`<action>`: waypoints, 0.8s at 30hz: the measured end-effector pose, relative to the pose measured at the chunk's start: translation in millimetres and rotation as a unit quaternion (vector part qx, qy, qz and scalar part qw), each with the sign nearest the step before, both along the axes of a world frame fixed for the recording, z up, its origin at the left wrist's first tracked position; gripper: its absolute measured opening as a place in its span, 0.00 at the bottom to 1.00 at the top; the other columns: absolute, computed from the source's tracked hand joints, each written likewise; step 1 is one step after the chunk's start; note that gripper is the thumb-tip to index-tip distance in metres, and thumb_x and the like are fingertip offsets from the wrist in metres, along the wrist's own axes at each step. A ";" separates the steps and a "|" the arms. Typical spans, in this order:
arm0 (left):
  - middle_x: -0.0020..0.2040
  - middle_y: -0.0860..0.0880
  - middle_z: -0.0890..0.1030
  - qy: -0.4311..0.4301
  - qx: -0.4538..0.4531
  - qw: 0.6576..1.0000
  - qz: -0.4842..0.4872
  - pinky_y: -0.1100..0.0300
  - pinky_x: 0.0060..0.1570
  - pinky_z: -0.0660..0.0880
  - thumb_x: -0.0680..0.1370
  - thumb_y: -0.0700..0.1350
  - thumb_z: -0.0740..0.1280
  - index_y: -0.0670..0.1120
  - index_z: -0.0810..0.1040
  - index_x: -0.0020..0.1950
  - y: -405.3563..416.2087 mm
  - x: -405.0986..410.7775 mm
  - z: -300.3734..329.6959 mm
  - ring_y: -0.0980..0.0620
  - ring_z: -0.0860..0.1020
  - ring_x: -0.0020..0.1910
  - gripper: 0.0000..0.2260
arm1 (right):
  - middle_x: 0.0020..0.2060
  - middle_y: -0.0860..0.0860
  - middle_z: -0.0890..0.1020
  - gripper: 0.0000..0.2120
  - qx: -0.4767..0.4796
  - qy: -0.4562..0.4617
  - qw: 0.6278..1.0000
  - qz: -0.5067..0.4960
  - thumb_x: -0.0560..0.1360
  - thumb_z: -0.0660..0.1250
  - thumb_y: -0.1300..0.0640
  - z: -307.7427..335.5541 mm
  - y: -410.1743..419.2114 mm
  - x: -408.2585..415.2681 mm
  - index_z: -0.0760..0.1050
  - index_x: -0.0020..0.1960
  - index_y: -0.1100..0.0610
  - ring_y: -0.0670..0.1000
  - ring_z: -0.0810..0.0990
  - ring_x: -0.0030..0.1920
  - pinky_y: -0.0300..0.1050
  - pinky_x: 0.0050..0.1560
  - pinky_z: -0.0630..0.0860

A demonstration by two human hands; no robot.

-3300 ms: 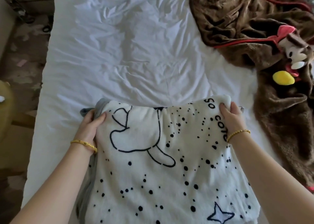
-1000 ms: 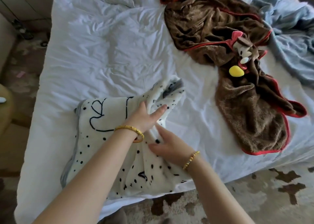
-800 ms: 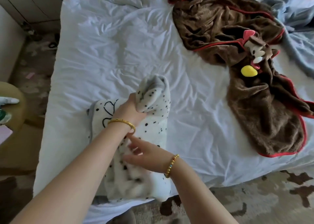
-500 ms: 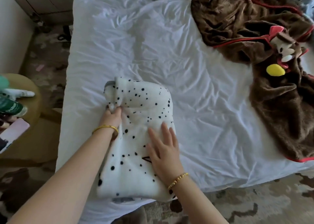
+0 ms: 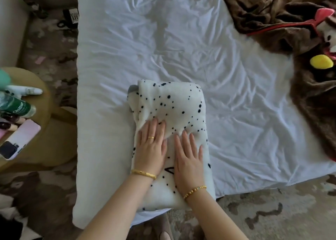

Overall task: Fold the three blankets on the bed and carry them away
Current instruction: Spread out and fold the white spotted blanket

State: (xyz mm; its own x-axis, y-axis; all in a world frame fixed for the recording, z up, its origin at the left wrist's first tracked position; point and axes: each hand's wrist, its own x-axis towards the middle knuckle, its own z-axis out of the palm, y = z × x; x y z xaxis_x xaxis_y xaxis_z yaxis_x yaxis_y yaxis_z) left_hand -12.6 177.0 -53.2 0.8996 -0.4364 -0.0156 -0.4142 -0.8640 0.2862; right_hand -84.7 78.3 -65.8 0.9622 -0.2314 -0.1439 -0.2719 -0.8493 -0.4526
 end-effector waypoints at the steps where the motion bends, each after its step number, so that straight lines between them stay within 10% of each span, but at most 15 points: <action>1: 0.69 0.38 0.69 0.014 0.016 1.000 0.010 0.41 0.63 0.69 0.78 0.46 0.56 0.41 0.69 0.69 6.1 -0.6 -9.2 0.37 0.69 0.68 0.21 | 0.74 0.51 0.58 0.25 -0.007 -0.009 1.000 0.001 0.77 0.56 0.58 -1.8 -3.3 -4.1 0.60 0.74 0.55 0.53 0.51 0.74 0.65 0.68 0.61; 7: 0.77 0.45 0.54 0.081 0.087 0.992 0.039 0.46 0.71 0.55 0.81 0.51 0.49 0.50 0.55 0.76 9.1 11.9 -29.1 0.46 0.55 0.75 0.23 | 0.73 0.43 0.37 0.24 -0.025 0.042 0.998 -0.037 0.80 0.44 0.46 -29.1 -21.5 -19.7 0.39 0.73 0.40 0.51 0.33 0.74 0.58 0.74 0.41; 11: 0.78 0.50 0.46 0.164 0.109 0.974 0.113 0.44 0.72 0.44 0.82 0.50 0.46 0.51 0.47 0.77 5.0 2.1 -7.3 0.48 0.45 0.76 0.23 | 0.75 0.44 0.41 0.24 0.042 0.034 0.990 -0.134 0.81 0.45 0.50 -18.5 -23.6 -26.0 0.39 0.74 0.42 0.49 0.40 0.76 0.53 0.75 0.43; 16: 0.72 0.41 0.67 0.097 0.063 0.991 0.065 0.41 0.65 0.66 0.78 0.50 0.52 0.43 0.67 0.71 -4.8 -52.1 2.9 0.40 0.66 0.70 0.24 | 0.76 0.53 0.48 0.26 0.049 0.016 0.983 -0.176 0.81 0.49 0.54 -11.5 -0.5 -30.2 0.40 0.74 0.50 0.55 0.46 0.76 0.55 0.75 0.51; 24: 0.74 0.40 0.60 0.090 0.011 0.989 0.119 0.35 0.66 0.60 0.77 0.50 0.49 0.47 0.60 0.74 9.7 -33.2 -44.0 0.39 0.60 0.73 0.25 | 0.76 0.55 0.47 0.25 0.014 0.026 0.993 -0.113 0.78 0.38 0.47 -37.8 -17.3 -22.9 0.36 0.72 0.48 0.56 0.48 0.76 0.54 0.75 0.49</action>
State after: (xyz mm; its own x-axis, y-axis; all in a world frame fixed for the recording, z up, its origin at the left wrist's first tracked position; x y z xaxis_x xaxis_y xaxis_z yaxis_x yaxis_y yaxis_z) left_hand -45.8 186.7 -97.3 0.9583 -0.2109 -0.1926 -0.1426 -0.9375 0.3174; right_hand -107.7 61.0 -103.6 0.8772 -0.4355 -0.2021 -0.4779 -0.7515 -0.4548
